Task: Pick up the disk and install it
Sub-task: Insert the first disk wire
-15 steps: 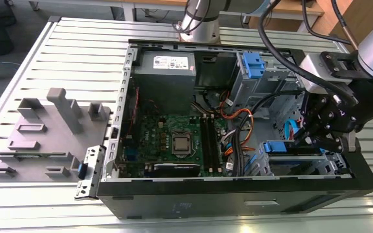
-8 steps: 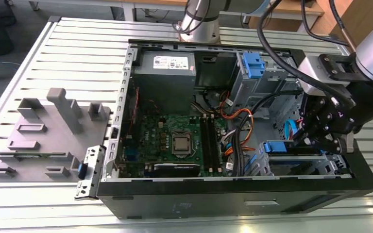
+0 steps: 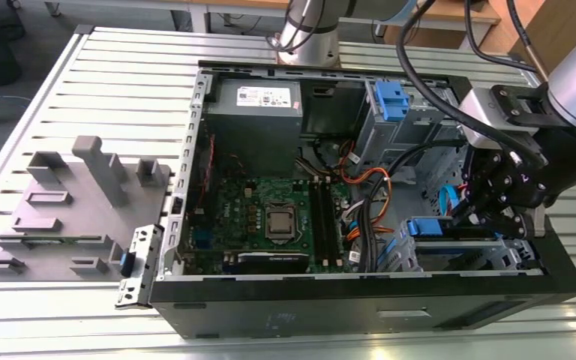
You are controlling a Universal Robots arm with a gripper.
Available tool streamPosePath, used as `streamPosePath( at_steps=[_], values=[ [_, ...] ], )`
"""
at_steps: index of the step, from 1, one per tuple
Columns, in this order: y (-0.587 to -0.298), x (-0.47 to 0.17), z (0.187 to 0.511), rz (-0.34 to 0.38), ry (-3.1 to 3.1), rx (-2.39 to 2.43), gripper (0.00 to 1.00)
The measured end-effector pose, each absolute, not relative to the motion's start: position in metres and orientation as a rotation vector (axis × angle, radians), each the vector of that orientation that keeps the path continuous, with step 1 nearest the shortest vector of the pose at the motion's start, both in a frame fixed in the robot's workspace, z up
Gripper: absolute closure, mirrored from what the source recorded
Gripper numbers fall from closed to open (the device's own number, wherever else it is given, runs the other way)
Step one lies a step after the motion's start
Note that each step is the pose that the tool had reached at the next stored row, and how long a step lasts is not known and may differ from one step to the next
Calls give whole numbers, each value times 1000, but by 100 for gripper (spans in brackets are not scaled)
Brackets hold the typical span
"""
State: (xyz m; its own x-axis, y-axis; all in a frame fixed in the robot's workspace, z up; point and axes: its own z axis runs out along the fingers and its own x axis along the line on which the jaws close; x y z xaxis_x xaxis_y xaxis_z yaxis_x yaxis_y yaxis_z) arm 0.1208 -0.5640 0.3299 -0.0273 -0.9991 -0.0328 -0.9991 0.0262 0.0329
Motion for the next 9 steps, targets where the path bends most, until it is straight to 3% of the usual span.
streamPosePath(
  at_steps=[8, 9],
  values=[
    [-564, 121, 329, 73, 2250, -2190, 83],
    [-564, 121, 329, 73, 2250, -2190, 76]
  ],
)
